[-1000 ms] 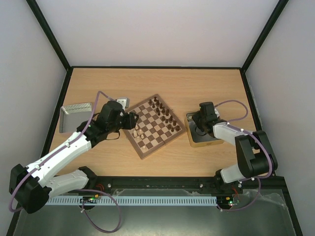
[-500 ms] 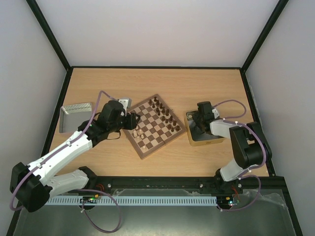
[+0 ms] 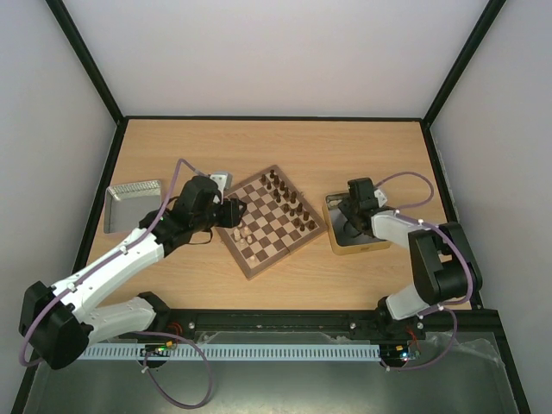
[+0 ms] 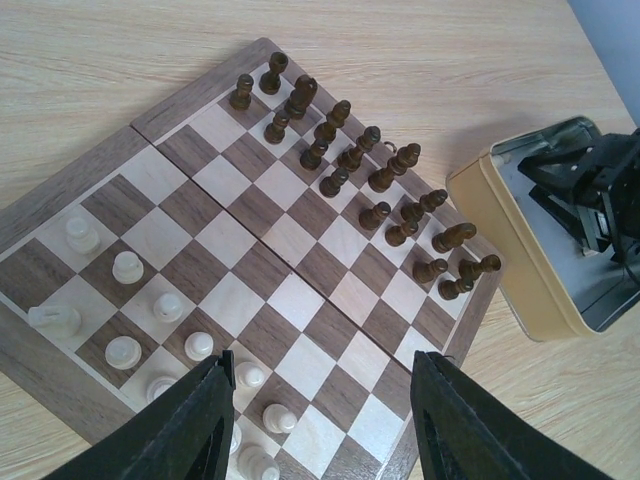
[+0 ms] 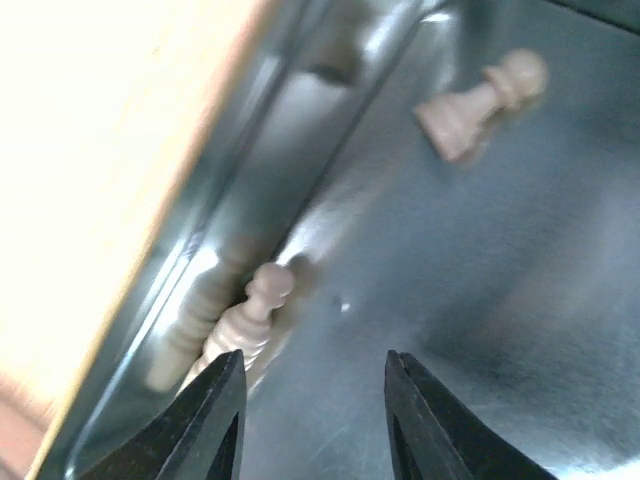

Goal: Set up the chess pieces on the board
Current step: Pick up the chess piece from the storage box.

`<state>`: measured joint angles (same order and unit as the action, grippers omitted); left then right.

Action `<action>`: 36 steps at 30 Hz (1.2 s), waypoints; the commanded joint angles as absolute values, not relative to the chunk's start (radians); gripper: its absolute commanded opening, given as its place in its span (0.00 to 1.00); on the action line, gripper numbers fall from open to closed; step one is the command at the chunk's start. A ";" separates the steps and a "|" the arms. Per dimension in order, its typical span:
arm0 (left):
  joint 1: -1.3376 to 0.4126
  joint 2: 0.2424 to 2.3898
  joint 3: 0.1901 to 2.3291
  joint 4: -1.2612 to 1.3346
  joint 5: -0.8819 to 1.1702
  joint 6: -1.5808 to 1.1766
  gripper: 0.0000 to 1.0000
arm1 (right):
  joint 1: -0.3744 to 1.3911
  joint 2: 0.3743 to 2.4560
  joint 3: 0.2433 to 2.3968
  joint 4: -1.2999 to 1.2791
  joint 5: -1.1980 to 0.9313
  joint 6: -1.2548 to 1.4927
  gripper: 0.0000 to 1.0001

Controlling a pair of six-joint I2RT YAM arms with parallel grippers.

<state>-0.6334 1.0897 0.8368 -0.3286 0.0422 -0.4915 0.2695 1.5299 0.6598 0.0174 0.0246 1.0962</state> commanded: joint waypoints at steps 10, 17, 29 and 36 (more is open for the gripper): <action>-0.628 1.099 0.851 -0.315 0.036 -0.477 0.51 | 0.268 1.651 0.732 0.101 -0.165 0.993 0.46; -0.627 1.100 0.850 -0.314 0.035 -0.479 0.51 | 0.267 1.694 0.726 0.095 -0.078 0.996 0.46; -0.628 1.104 0.850 -0.314 0.028 -0.476 0.51 | 0.268 1.665 0.748 -0.070 0.110 0.836 0.40; -0.628 1.100 0.847 -0.305 0.026 -0.473 0.51 | 0.268 1.616 0.791 -0.105 0.031 0.609 0.40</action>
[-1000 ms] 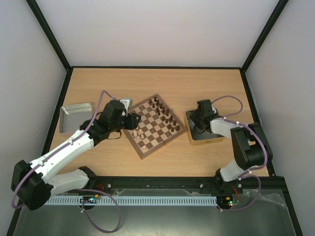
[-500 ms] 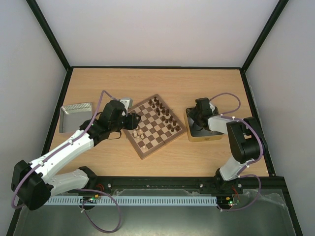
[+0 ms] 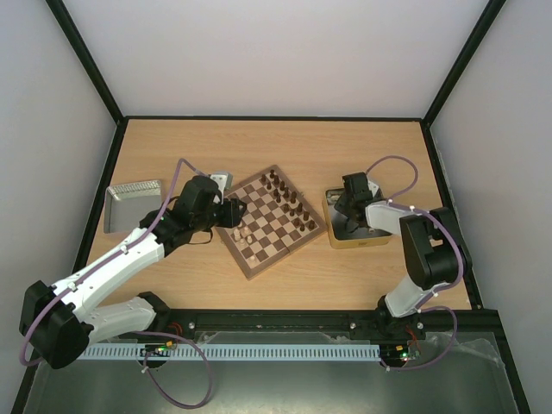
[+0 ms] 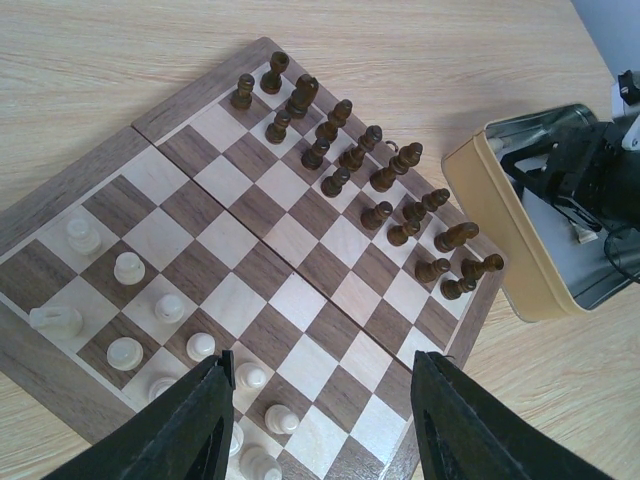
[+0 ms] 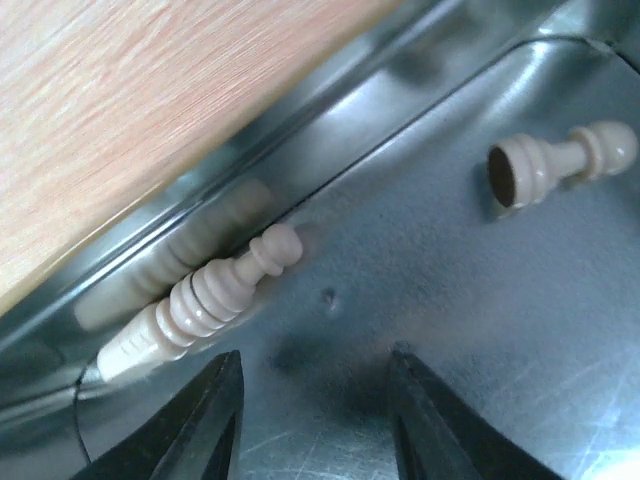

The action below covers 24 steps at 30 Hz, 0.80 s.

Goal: Set up the chess pieces on the board
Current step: Pick up the chess piece from the storage box.

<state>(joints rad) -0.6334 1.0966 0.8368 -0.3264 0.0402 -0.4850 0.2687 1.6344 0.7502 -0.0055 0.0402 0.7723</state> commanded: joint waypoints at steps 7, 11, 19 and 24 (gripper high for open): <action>-0.627 1.081 0.837 -0.296 0.020 -0.457 0.51 | 0.268 1.653 0.827 -0.067 0.026 0.463 0.33; -0.629 1.067 0.828 -0.284 0.024 -0.451 0.51 | 0.268 1.695 0.866 -0.085 0.036 0.371 0.50; -0.627 1.049 0.815 -0.269 0.027 -0.435 0.52 | 0.268 1.680 0.853 -0.082 0.018 0.268 0.78; -0.628 1.043 0.815 -0.276 0.028 -0.424 0.52 | 0.267 1.685 0.835 -0.049 -0.044 0.225 0.77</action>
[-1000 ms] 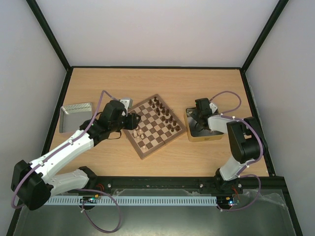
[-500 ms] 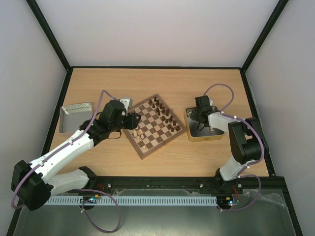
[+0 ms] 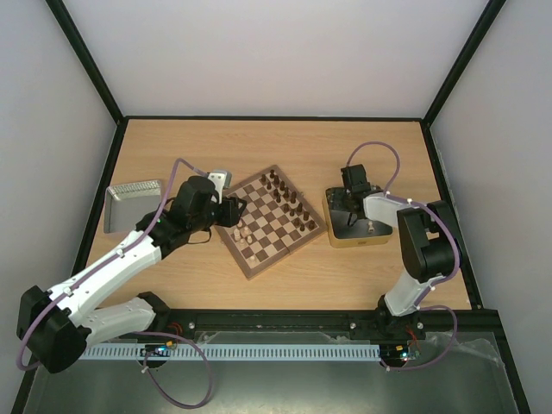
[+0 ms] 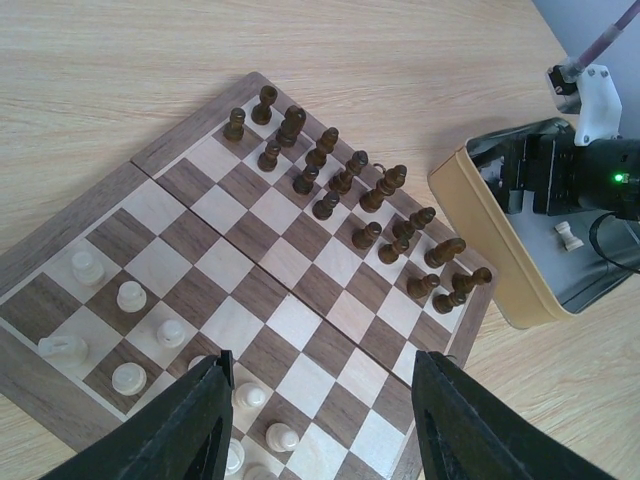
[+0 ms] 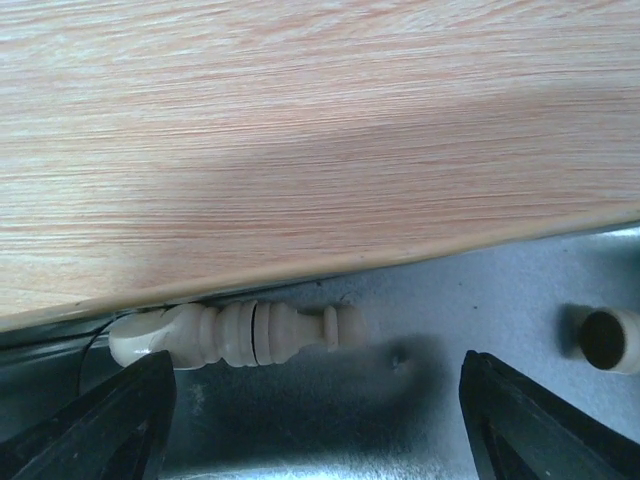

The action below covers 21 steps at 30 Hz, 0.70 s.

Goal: Set up the chess pieces on the board
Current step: Pick up the chess piece from the storage box.

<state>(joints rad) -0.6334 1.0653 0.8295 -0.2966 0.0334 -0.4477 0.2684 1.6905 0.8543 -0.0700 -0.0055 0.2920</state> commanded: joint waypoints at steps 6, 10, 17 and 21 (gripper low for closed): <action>-0.627 1.041 0.810 -0.275 0.029 -0.422 0.52 | 0.265 1.677 0.841 -0.086 0.096 0.300 0.64; -0.628 1.044 0.808 -0.271 0.029 -0.425 0.52 | 0.265 1.625 0.820 -0.156 0.265 0.404 0.59; -0.628 1.050 0.812 -0.265 0.020 -0.426 0.52 | 0.265 1.516 0.761 -0.057 0.056 0.383 0.65; -0.628 1.050 0.814 -0.267 0.013 -0.427 0.52 | 0.267 1.579 0.808 -0.060 -0.031 0.345 0.74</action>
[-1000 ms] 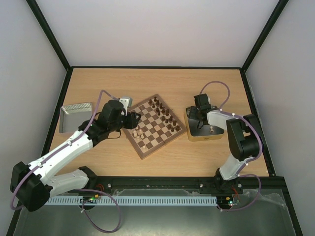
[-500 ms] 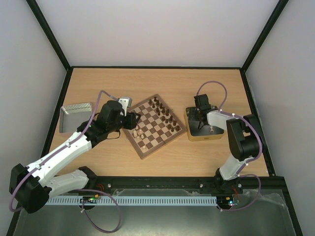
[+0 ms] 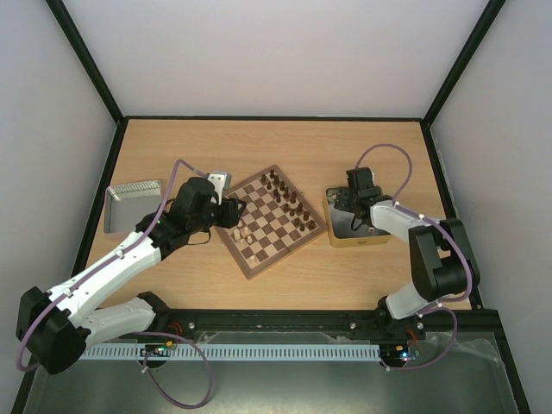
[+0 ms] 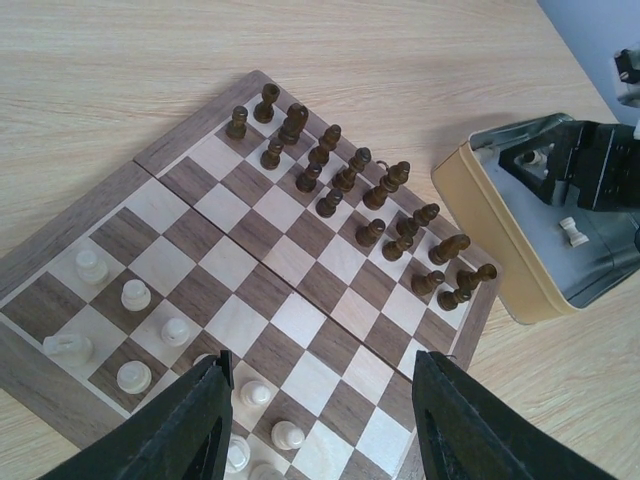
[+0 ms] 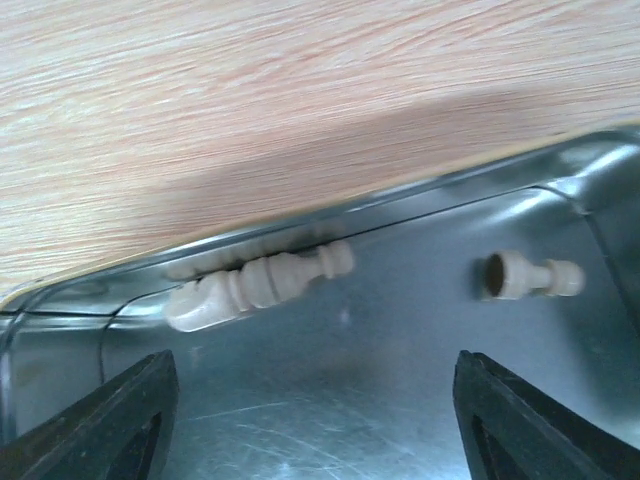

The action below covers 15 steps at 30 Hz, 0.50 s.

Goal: Set up the chess pieces on the board
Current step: Pick up the chess piece from the storage box.

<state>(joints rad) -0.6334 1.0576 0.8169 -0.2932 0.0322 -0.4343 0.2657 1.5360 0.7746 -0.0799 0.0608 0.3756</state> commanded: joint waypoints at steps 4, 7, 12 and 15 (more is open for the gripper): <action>-0.628 1.046 0.810 -0.270 0.005 -0.431 0.52 | 0.267 1.634 0.833 -0.054 -0.031 0.333 0.82; -0.628 1.049 0.810 -0.270 0.004 -0.433 0.52 | 0.267 1.657 0.844 -0.048 -0.005 0.318 0.89; -0.629 1.058 0.813 -0.268 0.008 -0.431 0.52 | 0.267 1.714 0.882 -0.053 0.028 0.279 0.92; -0.628 1.060 0.812 -0.267 0.008 -0.430 0.52 | 0.266 1.743 0.882 -0.041 0.024 0.243 0.89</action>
